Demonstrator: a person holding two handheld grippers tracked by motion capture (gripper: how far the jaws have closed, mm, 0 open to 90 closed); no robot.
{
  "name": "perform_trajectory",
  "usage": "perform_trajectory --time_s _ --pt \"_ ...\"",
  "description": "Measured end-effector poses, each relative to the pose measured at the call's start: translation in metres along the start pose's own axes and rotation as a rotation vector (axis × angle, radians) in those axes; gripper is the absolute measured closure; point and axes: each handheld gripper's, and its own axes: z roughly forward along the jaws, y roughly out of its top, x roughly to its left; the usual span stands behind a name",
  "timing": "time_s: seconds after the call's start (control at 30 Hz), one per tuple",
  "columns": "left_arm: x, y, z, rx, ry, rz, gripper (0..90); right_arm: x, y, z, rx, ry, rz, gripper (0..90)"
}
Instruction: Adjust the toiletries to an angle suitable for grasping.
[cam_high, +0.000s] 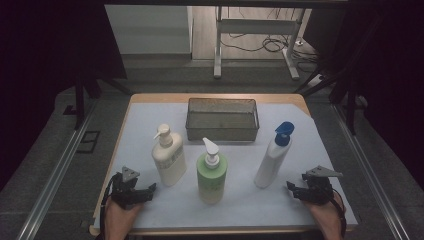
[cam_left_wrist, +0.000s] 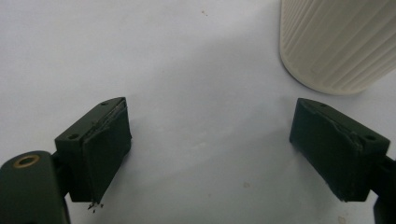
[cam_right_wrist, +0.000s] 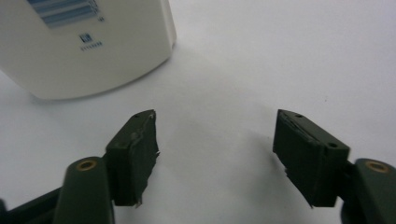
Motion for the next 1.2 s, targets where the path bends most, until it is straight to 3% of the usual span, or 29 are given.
perform_trajectory --time_s 0.37,0.5,0.67,0.87,1.07,1.2 --pt "0.0 0.0 0.0 -0.001 0.0 0.001 12.4 0.005 0.006 -0.007 -0.025 0.058 0.01 48.9" --pt "0.0 0.0 0.0 -0.001 0.0 0.001 12.4 0.007 0.009 -0.007 -0.031 0.086 0.007 59.0" --pt "0.0 0.0 0.0 -0.002 0.001 0.002 12.5 0.011 0.012 -0.005 -0.023 0.087 -0.022 71.8" --pt "0.0 0.0 0.0 -0.002 0.002 0.003 12.6 0.014 0.016 -0.001 -0.025 0.088 -0.082 79.4" --pt "0.0 0.0 0.0 -0.002 0.002 0.003 12.7 0.013 0.023 0.001 -0.055 0.1 -0.032 88.0" --pt "0.0 0.0 0.0 -0.002 0.002 0.003 12.7 0.014 0.027 0.007 -0.04 0.118 -0.009 89.8"
